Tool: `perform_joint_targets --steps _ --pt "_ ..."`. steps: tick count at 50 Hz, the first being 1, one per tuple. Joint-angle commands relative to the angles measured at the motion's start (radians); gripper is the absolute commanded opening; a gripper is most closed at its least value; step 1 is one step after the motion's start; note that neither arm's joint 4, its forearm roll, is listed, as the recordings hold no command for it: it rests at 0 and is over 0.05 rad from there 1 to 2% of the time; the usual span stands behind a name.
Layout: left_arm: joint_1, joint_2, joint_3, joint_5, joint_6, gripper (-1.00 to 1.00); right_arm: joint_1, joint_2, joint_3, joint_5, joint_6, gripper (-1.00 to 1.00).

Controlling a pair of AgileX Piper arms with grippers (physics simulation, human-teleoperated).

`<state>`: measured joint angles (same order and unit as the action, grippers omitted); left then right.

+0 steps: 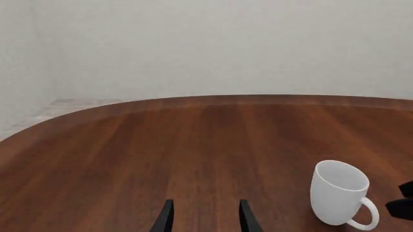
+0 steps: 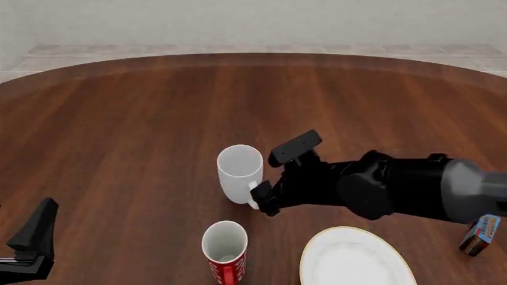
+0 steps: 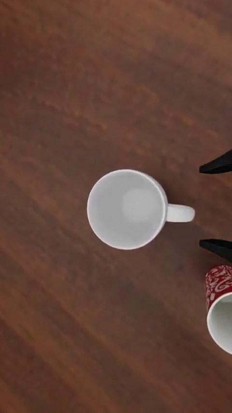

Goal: Put the white mug on the plate.

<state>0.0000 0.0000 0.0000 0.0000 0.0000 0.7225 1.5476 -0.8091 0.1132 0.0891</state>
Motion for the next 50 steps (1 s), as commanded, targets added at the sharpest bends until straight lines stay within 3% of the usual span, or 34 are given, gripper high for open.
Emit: perform_joint_targets --steps 1,50 --pt "0.000 0.000 0.000 0.000 0.000 1.00 0.001 0.035 -0.003 -0.023 0.002 1.00" --pt "0.000 0.000 0.000 0.000 0.000 1.00 0.009 0.193 -0.033 -0.107 0.031 1.00"
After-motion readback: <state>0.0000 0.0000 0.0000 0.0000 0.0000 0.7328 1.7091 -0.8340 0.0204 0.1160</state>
